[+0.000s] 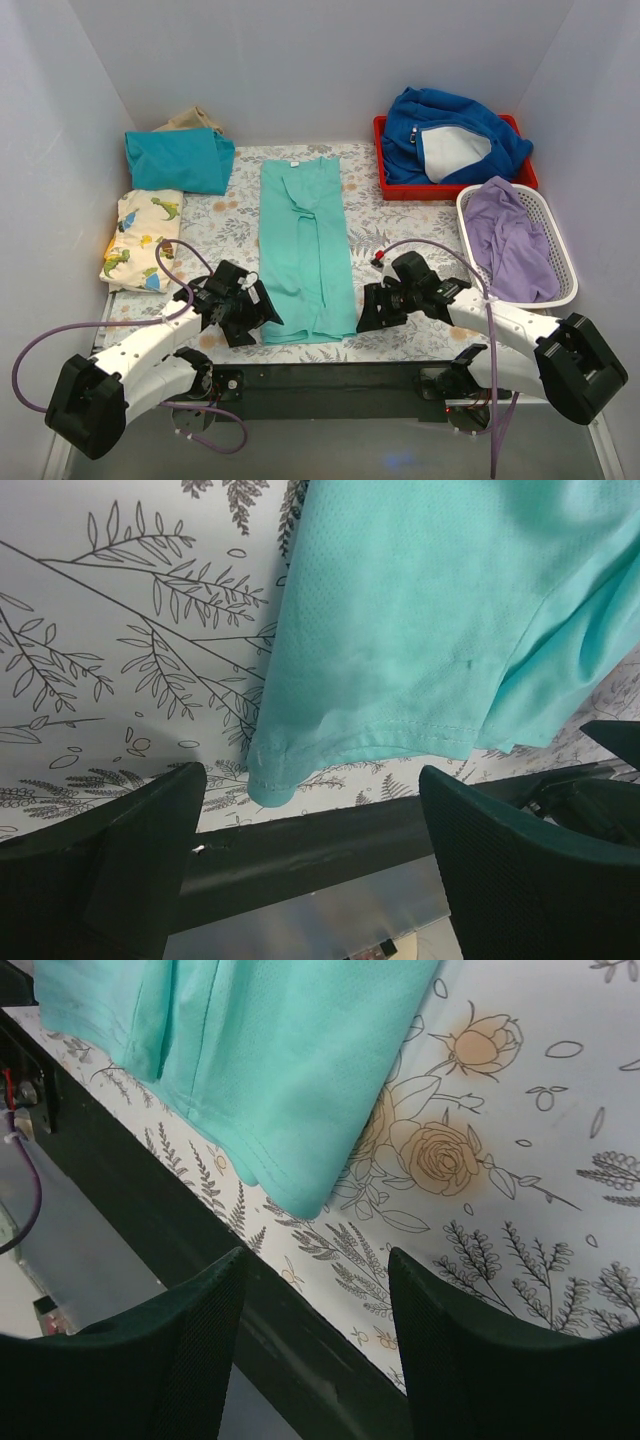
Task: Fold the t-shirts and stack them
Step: Fold the tshirt
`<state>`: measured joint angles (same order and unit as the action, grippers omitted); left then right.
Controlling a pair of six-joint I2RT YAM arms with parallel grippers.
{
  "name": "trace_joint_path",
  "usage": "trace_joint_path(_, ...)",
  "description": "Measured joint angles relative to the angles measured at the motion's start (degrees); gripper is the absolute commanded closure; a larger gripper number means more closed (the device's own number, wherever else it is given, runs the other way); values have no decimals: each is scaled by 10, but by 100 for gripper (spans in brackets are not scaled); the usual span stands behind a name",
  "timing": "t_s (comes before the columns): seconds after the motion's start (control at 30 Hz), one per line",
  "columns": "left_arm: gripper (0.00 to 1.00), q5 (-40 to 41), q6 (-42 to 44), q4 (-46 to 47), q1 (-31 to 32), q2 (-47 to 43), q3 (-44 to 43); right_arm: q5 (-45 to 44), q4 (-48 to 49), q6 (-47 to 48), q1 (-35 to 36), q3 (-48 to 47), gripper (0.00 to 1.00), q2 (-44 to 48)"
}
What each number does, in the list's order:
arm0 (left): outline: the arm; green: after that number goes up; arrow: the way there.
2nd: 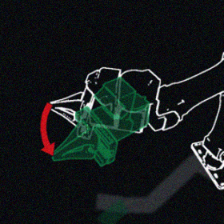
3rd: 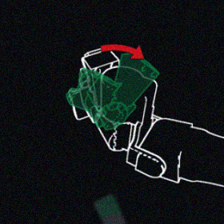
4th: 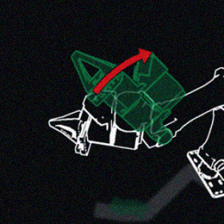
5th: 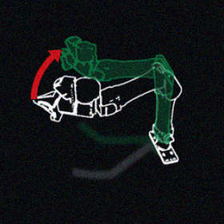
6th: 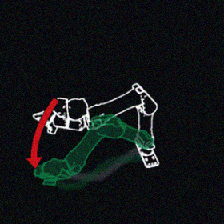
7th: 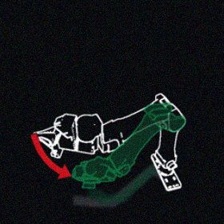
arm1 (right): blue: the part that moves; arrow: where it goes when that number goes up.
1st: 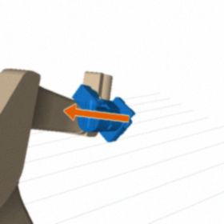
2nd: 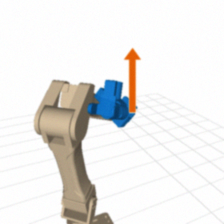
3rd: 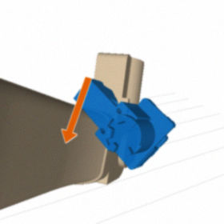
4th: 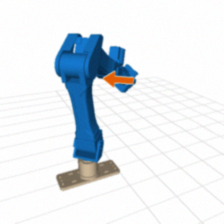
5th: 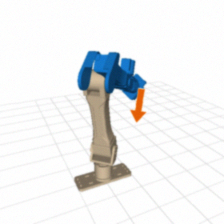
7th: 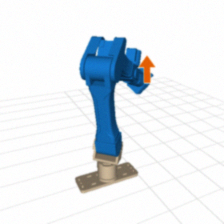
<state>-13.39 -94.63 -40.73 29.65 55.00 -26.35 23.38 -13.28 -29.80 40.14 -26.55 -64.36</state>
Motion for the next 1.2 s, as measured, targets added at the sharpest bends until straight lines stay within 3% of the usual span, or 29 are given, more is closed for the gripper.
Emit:
trace_joint_path(0.13,20,1,-8,1,0,-2,5,22,28,-3,0,2,35,-23)
trace_joint_path(0.47,46,3,-27,27,1,8,11,58,97,-26,0,8,37,-82)
trace_joint_path(0.53,58,3,-30,34,1,10,17,67,108,-31,0,10,38,-93)
trace_joint_path(0.7,67,-2,-34,50,1,27,26,84,146,-40,0,10,41,-118)
trace_joint_path(0.8,79,-7,-34,58,1,31,26,97,168,-47,0,8,44,-139)
trace_joint_path(0.9,93,-9,-35,68,1,35,28,108,190,-50,1,3,53,-163)
trace_joint_path(0.97,100,-9,-35,70,1,36,31,112,200,-48,1,0,69,-179)
trace_joint_path(1.07,100,-11,-36,74,1,38,33,108,207,-46,3,0,95,-194)
trace_joint_path(1.2,100,-11,-35,75,1,36,33,106,210,-47,4,0,99,-195)
